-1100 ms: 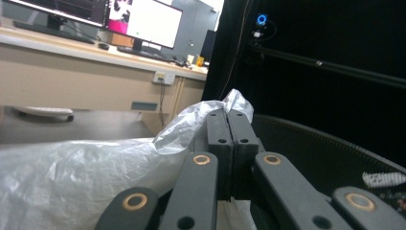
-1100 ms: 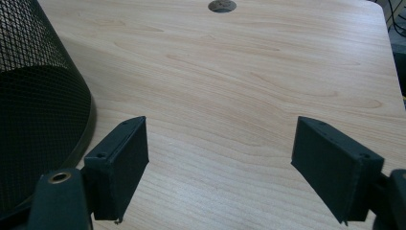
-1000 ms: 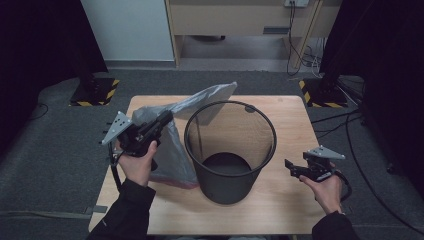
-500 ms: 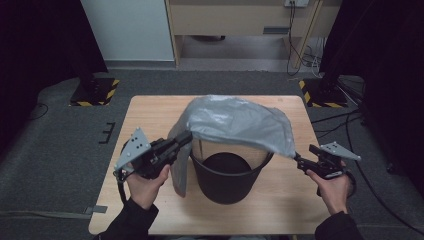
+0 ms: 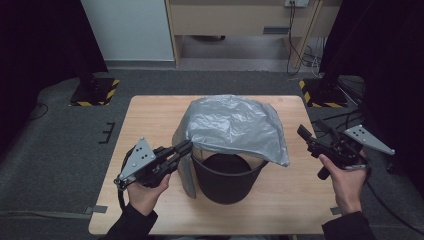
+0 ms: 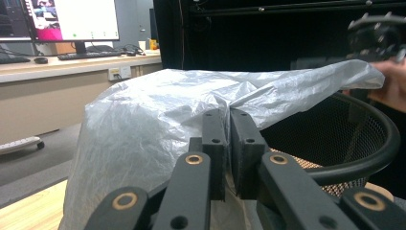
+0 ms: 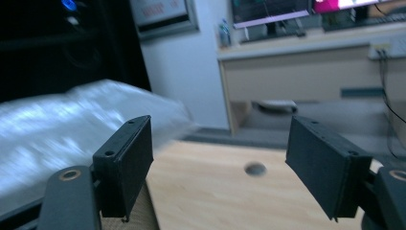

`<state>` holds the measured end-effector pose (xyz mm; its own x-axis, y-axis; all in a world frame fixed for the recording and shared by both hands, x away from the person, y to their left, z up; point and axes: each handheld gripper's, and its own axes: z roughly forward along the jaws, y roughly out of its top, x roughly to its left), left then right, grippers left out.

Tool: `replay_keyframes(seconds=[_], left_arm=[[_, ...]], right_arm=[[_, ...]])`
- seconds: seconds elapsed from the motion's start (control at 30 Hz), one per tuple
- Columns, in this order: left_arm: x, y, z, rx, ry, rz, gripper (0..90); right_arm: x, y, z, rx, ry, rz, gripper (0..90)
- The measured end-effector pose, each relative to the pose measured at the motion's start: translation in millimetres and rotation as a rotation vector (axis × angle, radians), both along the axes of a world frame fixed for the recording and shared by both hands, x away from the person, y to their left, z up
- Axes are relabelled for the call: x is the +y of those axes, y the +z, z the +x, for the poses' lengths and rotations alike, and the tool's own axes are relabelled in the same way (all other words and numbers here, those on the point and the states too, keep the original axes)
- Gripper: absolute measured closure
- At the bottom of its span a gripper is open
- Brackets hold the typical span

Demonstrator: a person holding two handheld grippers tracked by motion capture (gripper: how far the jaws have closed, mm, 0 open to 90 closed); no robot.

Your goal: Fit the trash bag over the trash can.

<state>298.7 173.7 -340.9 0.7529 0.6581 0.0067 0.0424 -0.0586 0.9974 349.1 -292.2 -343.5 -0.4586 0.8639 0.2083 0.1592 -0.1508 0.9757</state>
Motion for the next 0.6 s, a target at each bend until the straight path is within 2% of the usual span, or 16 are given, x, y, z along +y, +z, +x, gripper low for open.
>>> replay_keyframes(seconds=[0.1,0.23,0.4,0.5,0.6], left_arm=[[-0.1,-1.4,-0.3,0.001,-0.001,-0.001,84.0],[0.5,-1.9,-0.6,0.007,-0.002,-0.006,83.1],[0.2,-2.3,-0.4,0.012,-0.001,-0.015,81.5],[0.0,-2.2,-0.5,0.019,-0.002,-0.019,80.0],[-0.5,-2.8,-0.3,0.021,-0.002,-0.025,76.3]], right_arm=[[9.6,12.1,-2.0,-0.045,0.049,0.03,26.0],[30.6,22.4,-4.4,-0.075,0.161,0.042,29.5],[60.2,22.7,-6.6,-0.065,0.306,0.0,30.7],[71.7,17.8,-7.1,-0.048,0.349,-0.035,31.8],[82.5,10.2,-6.1,-0.02,0.387,-0.1,31.9]])
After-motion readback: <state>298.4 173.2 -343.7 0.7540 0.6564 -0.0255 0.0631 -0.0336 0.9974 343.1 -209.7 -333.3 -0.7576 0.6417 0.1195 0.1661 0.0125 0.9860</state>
